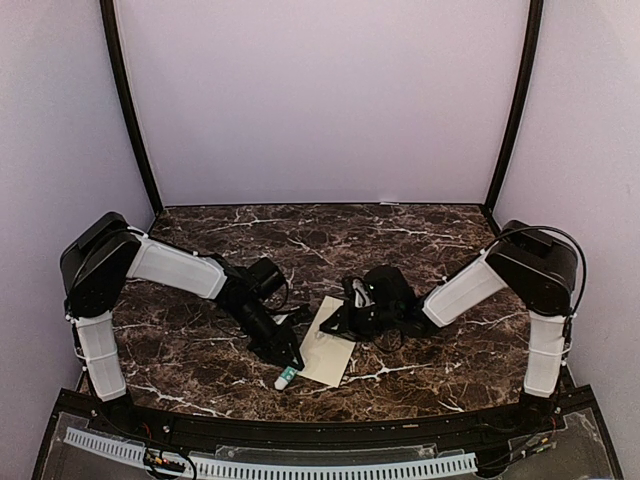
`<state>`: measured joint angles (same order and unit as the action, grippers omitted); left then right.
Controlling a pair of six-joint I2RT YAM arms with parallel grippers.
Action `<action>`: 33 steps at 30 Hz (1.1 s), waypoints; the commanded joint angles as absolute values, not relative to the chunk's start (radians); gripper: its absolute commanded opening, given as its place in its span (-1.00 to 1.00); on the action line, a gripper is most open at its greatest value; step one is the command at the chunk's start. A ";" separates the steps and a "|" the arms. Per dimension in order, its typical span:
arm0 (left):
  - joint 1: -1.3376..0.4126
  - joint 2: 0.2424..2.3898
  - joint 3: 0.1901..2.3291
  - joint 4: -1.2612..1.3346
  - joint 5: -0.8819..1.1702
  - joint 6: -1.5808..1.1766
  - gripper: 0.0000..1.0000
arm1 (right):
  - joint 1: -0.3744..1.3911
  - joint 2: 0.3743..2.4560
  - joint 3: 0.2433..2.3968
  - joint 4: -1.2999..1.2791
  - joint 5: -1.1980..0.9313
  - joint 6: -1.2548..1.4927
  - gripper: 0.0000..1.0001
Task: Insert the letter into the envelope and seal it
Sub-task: Seal the envelope flap on the envelope.
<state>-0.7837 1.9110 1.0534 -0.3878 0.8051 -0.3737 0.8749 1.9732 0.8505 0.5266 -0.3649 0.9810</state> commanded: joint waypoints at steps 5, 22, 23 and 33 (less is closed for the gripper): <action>-0.787 1.916 1.071 -0.423 0.791 -0.363 -1.00 | 0.909 2.004 0.782 0.558 -0.456 1.033 -0.73; -0.787 1.915 1.071 -0.429 0.791 -0.360 -1.00 | 0.906 2.016 0.820 0.483 -0.387 1.020 -0.75; -0.787 1.915 1.070 -0.429 0.790 -0.360 -1.00 | 0.900 2.021 0.824 0.485 -0.381 1.018 -0.76; -0.787 1.916 1.065 -0.431 0.791 -0.357 -1.00 | 0.851 2.054 0.859 0.481 -0.352 0.998 -0.76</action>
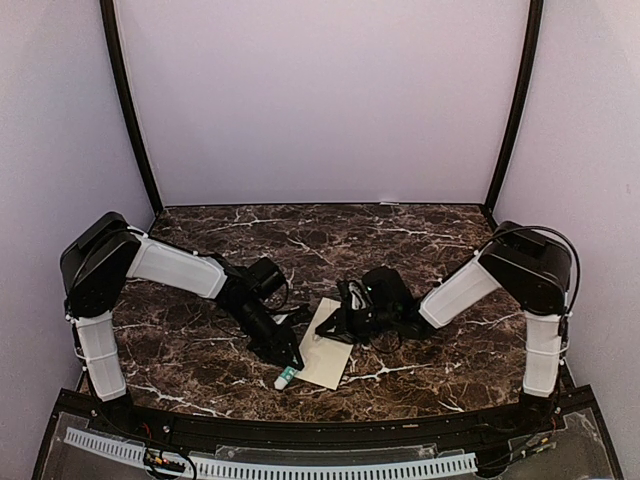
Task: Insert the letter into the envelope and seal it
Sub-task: Seal the envelope flap on the envelope.
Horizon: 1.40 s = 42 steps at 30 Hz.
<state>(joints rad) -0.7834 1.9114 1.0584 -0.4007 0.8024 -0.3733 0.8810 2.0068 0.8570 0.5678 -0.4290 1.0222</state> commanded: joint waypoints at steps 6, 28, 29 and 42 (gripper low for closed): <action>-0.787 1.921 1.067 -0.429 0.795 -0.360 -1.00 | 0.826 2.070 0.877 0.471 -0.341 0.989 -0.77; -0.785 1.858 1.186 -0.388 0.799 -0.433 -1.00 | 0.910 2.030 0.837 0.512 -0.456 1.029 -0.76; -0.785 1.869 1.187 -0.395 0.803 -0.433 -1.00 | 0.915 2.028 0.834 0.514 -0.452 1.034 -0.76; -0.785 1.904 1.061 -0.342 0.862 -0.466 -1.00 | 0.929 2.009 0.838 0.506 -0.411 1.042 -0.76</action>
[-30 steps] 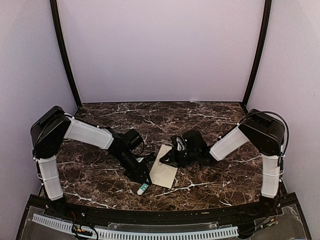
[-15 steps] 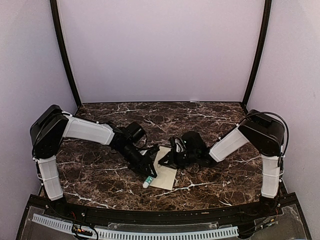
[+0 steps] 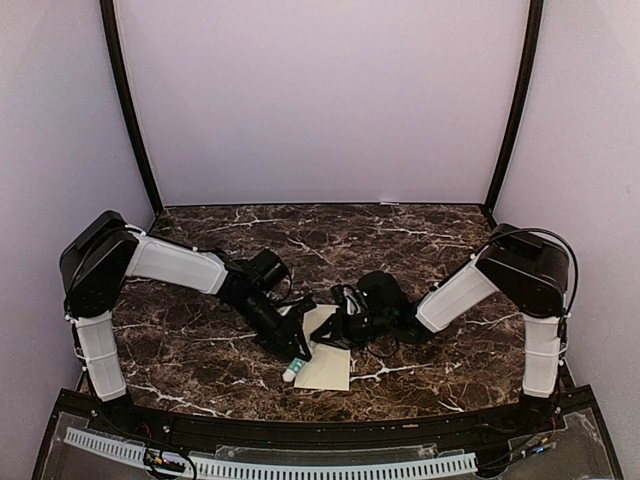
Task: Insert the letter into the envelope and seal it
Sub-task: Seal the envelope flap on the envelope.
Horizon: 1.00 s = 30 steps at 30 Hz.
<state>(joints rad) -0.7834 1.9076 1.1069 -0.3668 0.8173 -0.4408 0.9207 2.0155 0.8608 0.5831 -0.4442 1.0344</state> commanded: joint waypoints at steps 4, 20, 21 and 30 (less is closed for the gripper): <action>-0.785 1.931 1.040 -0.328 0.871 -0.469 -1.00 | 0.933 2.006 0.841 0.504 -0.407 1.042 -0.76; -0.785 1.994 1.029 -0.344 0.835 -0.451 -1.00 | 0.920 1.910 0.894 0.403 -0.389 0.951 -0.54; -0.785 1.994 1.030 -0.344 0.835 -0.451 -1.00 | 0.920 1.913 0.898 0.401 -0.399 0.945 -0.57; -0.785 1.995 1.038 -0.349 0.835 -0.448 -1.00 | 0.926 1.946 0.851 0.422 -0.440 0.962 -0.78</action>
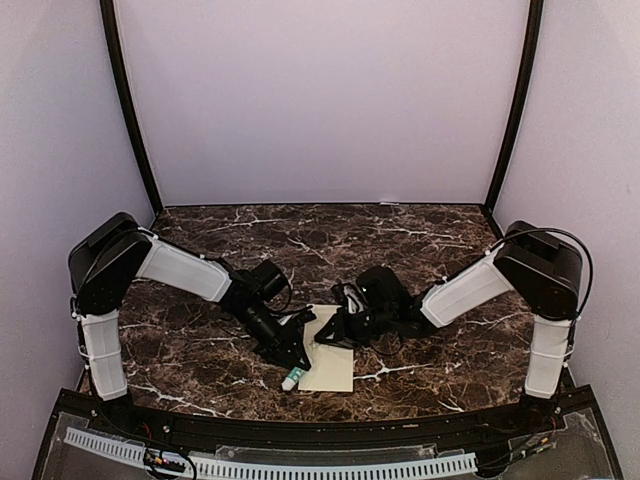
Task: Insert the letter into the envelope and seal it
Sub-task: Seal the envelope flap on the envelope.
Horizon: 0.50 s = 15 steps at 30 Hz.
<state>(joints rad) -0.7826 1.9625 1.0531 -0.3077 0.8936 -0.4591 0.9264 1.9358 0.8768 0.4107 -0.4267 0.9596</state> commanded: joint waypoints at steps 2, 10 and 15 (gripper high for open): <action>-0.785 1.994 1.039 -0.350 0.834 -0.449 -1.00 | 0.927 1.944 0.831 0.436 -0.446 0.975 -0.80; -0.785 1.994 1.047 -0.357 0.835 -0.446 -1.00 | 0.952 1.933 0.815 0.426 -0.462 0.977 -0.83; -0.785 1.993 1.047 -0.359 0.834 -0.444 -1.00 | 0.954 1.935 0.819 0.422 -0.464 0.976 -0.84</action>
